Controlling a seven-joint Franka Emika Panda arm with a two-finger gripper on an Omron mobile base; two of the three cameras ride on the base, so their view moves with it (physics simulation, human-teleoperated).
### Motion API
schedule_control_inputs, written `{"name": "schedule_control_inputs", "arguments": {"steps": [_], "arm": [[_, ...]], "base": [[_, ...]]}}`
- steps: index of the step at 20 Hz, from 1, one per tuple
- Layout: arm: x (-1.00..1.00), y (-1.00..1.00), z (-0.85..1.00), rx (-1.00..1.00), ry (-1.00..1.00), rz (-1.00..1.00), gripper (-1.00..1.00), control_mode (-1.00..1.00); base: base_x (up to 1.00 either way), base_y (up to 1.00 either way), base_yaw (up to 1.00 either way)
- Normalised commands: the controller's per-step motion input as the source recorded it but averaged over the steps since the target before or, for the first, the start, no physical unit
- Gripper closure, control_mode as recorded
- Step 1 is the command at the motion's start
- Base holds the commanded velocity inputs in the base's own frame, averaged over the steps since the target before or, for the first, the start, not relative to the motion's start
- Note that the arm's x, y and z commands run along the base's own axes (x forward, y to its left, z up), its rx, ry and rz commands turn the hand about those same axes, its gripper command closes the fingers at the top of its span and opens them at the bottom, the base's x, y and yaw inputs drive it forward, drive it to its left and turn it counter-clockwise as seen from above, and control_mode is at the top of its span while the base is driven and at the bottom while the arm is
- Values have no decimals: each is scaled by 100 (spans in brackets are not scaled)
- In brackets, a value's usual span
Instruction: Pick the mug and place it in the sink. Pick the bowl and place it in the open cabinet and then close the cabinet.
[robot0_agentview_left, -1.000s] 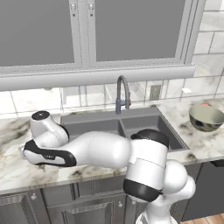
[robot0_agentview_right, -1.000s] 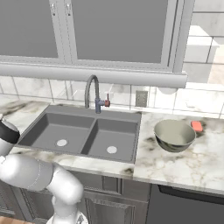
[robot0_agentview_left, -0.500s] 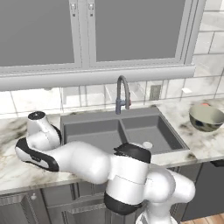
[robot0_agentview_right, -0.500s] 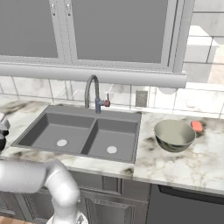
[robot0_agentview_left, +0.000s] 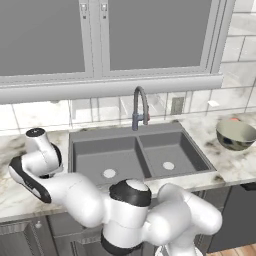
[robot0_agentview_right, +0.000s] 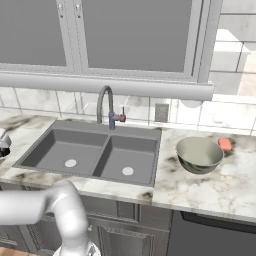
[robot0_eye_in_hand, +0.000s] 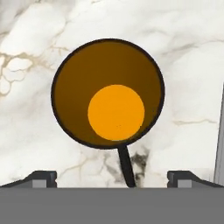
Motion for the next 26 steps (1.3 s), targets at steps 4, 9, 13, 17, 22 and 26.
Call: {"name": "schedule_control_inputs", "arguments": {"steps": [4,9,13,17,22,26], "arm": [[20,16,-26,0,0,0,-100,-100],[9,1,-23,0,0,4,-100,-100],[3,1,-15,0,0,6,-100,-100],[8,3,-18,0,0,5,-100,-100],[0,0,-25,0,-2,5,-100,-100],[0,0,-44,0,0,3,-100,-100]], "base": [[0,0,0],[0,0,0],[0,0,0],[0,0,0],[0,0,0],[0,0,0]]}}
